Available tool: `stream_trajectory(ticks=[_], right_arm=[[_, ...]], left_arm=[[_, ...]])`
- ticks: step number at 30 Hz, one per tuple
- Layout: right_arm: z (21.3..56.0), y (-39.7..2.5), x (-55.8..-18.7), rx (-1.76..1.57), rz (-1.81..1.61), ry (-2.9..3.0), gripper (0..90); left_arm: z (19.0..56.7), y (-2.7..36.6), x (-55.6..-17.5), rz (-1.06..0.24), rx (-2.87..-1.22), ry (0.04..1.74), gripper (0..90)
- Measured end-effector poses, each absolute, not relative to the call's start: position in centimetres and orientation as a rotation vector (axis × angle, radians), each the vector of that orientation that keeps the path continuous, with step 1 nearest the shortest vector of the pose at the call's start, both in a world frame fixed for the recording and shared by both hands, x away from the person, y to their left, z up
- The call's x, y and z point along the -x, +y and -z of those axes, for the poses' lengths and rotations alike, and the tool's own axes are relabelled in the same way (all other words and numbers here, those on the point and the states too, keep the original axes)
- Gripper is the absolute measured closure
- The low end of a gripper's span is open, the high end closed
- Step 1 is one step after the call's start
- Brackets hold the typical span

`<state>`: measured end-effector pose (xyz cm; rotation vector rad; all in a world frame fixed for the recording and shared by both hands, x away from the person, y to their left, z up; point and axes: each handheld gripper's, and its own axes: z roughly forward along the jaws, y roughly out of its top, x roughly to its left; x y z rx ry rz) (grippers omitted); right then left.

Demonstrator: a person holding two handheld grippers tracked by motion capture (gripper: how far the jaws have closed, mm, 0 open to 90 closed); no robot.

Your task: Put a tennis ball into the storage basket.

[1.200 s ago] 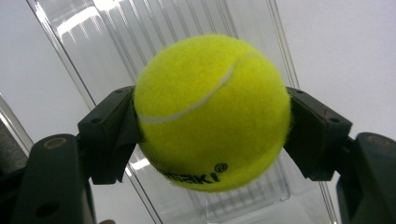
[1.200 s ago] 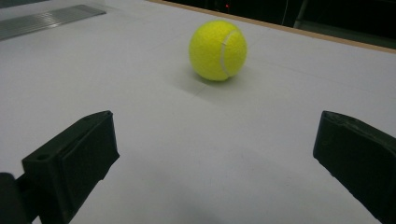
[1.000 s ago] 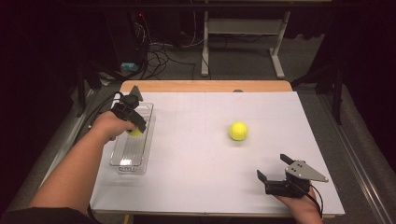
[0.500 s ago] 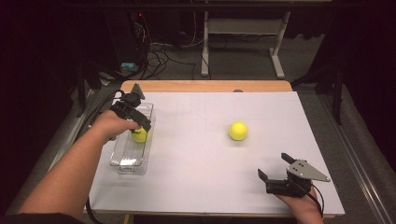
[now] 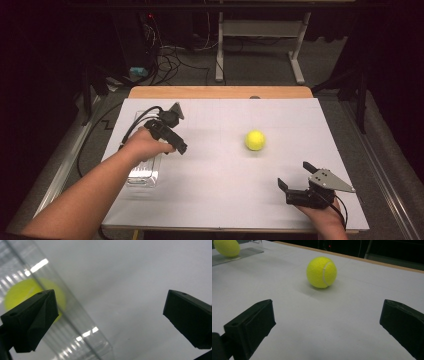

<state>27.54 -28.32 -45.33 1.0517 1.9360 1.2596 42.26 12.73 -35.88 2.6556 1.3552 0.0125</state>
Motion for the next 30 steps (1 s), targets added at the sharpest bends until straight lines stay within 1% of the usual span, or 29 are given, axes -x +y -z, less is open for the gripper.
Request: stream_trajectory(ticks=[7,13,17,25,30], right_arm=[[45.3,-28.3,-27.7,-1.056,-1.263,1.931,0.0],[44.8,-27.8,-28.8,-1.074,-1.271,1.926,0.0],[44.2,-26.7,-30.8,-1.082,-1.257,1.936,0.0],[44.4,-23.0,-36.7,-1.119,-1.129,2.046,0.0],[44.7,-21.1,-40.2,-1.180,-1.050,2.115,4.0]], left_arm=[[36.6,9.7,-40.1,0.005,-2.668,1.248,0.7],[37.2,8.9,-39.4,0.014,-2.701,1.216,0.7],[37.3,9.1,-39.2,0.026,-2.694,1.219,0.6],[37.9,9.1,-38.5,0.049,-2.708,1.198,0.6],[38.2,9.1,-38.6,0.058,-2.716,1.182,0.6]])
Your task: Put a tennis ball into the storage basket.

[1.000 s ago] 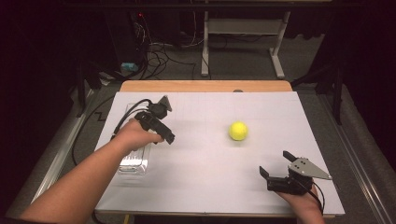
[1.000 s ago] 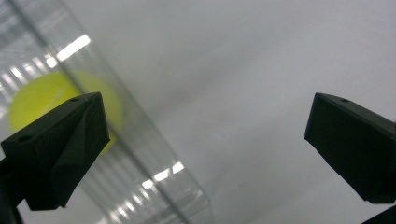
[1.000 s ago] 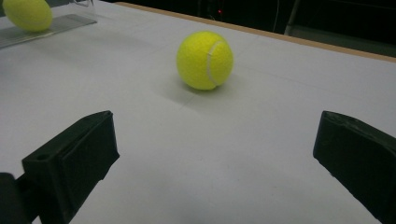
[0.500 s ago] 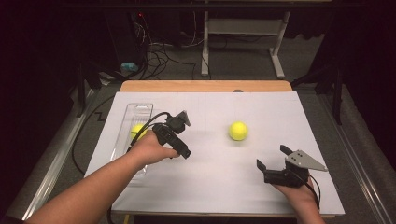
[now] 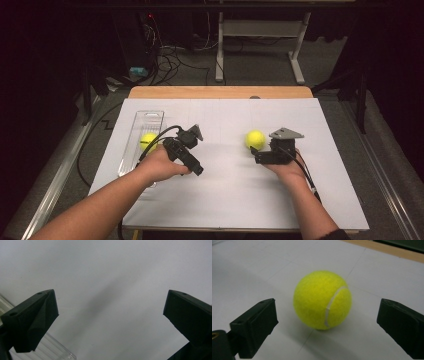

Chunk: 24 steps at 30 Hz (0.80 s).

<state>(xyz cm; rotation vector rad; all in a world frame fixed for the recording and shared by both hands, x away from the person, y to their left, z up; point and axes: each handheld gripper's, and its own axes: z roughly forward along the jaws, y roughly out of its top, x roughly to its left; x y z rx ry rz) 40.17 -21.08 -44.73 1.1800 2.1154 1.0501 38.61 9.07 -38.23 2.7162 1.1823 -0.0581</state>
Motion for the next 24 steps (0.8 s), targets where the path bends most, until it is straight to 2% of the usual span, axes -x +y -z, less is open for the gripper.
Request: stream_trajectory(ticks=[7,9,16,24], right_arm=[[45.7,-19.2,-43.0,-1.225,-0.937,2.214,16.8],[45.8,-19.0,-43.1,-1.228,-0.917,2.220,25.5],[45.4,-19.2,-42.4,-1.217,-0.906,2.209,27.2],[43.8,-20.2,-38.7,-1.123,-1.035,2.162,27.4]], left_arm=[[38.6,8.7,-38.5,0.069,-2.719,1.160,0.6],[38.6,8.7,-38.5,0.075,-2.724,1.150,0.6],[38.5,8.6,-38.5,0.080,-2.727,1.145,0.6],[38.2,9.0,-38.3,0.084,-2.719,1.153,0.6]])
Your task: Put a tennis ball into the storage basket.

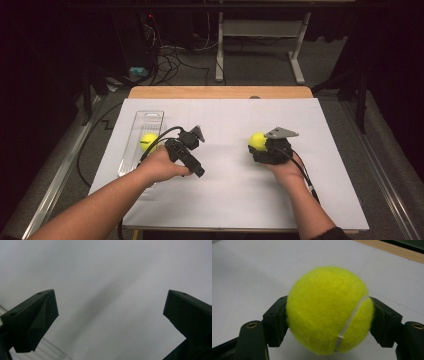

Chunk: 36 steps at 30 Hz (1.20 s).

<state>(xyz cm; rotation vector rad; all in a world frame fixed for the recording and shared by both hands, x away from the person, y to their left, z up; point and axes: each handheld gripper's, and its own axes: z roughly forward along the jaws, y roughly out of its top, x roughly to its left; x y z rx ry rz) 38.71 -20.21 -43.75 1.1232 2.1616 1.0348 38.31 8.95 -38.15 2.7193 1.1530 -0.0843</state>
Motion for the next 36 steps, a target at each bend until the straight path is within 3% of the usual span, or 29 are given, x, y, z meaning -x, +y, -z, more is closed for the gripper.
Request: stream_trajectory(ticks=[15,23,36], right_arm=[[44.7,-22.6,-30.6,-1.060,-1.187,2.111,27.4],[45.6,-23.9,-29.0,-1.065,-1.171,2.104,27.4],[45.6,-18.9,-28.2,-0.904,-1.250,2.178,27.4]], left_arm=[[37.9,9.2,-38.2,0.079,-2.720,1.166,0.6],[37.5,8.7,-37.9,0.080,-2.721,1.146,0.6],[35.4,6.7,-37.3,0.093,-2.717,1.069,0.6]])
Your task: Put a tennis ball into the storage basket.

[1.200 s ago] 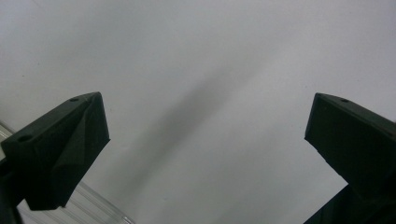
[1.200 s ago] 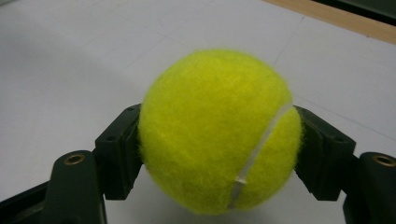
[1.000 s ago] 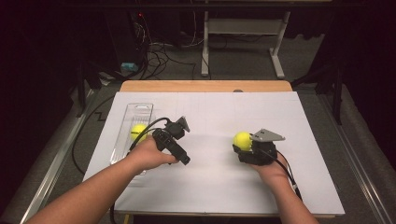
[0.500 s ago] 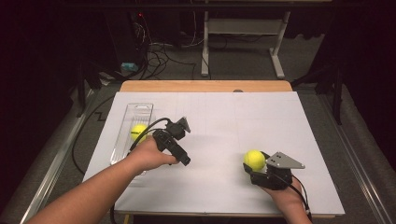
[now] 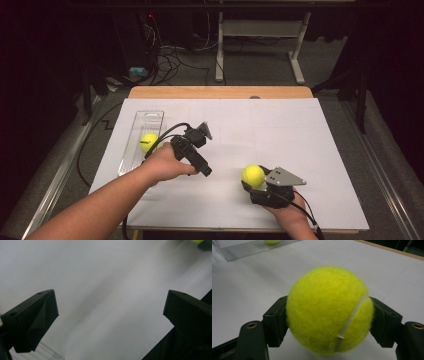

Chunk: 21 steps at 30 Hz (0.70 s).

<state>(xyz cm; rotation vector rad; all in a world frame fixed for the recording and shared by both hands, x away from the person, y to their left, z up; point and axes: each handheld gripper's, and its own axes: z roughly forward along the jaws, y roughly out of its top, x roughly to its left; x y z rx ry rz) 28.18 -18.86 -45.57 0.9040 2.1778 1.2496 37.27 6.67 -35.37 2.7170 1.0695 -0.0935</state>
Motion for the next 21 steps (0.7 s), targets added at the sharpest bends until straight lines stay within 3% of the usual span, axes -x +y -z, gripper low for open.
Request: stream_trajectory(ticks=[14,21], right_arm=[[45.7,-14.9,-27.3,-0.797,-1.330,2.262,27.3],[45.2,-14.1,-26.6,-0.780,-1.387,2.233,27.3]], left_arm=[[35.0,1.4,-35.6,0.192,-2.759,0.909,0.7],[36.6,-0.6,-35.2,0.284,-2.785,0.861,7.4]])
